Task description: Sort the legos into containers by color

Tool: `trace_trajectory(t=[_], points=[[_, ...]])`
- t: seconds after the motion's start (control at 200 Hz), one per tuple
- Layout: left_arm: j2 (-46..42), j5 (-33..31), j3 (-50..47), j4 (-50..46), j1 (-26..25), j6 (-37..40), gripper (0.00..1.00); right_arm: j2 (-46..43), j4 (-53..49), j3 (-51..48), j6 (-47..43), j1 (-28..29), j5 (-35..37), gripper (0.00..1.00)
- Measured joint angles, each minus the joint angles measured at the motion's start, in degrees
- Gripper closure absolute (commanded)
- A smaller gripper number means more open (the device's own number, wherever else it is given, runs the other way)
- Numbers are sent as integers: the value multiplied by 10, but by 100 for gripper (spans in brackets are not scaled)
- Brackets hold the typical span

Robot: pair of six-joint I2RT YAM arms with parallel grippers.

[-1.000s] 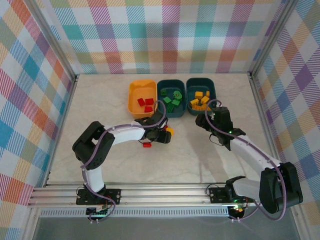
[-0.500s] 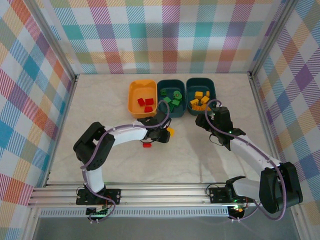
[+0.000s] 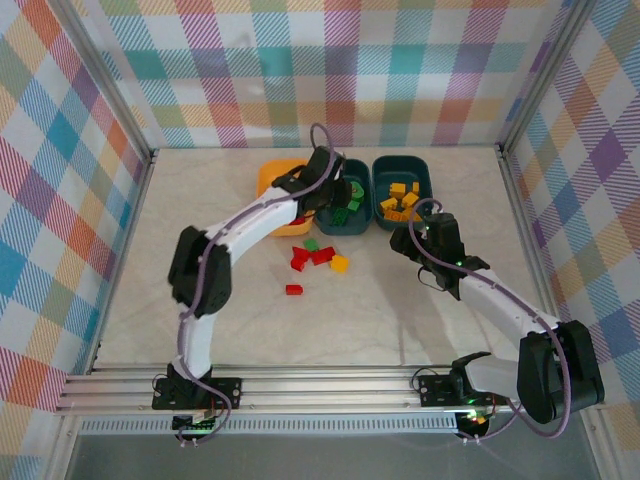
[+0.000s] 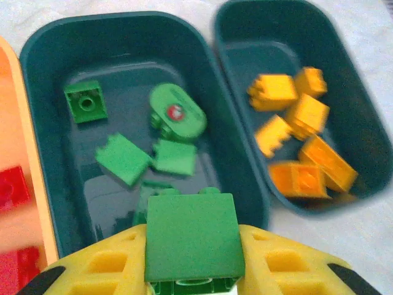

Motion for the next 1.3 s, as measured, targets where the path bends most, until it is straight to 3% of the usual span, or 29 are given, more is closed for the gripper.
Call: trace_trajectory(t=[0.205, 0.37, 0.495, 0.655, 0.96, 1.145, 1.3], points=[[157, -2, 164, -66, 20, 0, 64, -5, 0, -2, 0, 0, 0, 31], [198, 6, 249, -111, 20, 6, 25, -8, 0, -5, 0, 0, -1, 30], [181, 14, 246, -108, 20, 13, 14, -8, 1, -5, -3, 9, -7, 29], [46, 9, 61, -58, 21, 9, 6, 12, 6, 0, -28, 61, -7, 27], [-367, 2, -438, 125, 77, -78, 3, 159, -44, 125, -155, 193, -41, 23], [-465, 5, -656, 150, 87, -127, 0, 249, -98, 197, -231, 227, -30, 23], [-526, 20, -726, 149, 87, -138, 0, 315, -144, 245, -289, 238, 5, 23]])
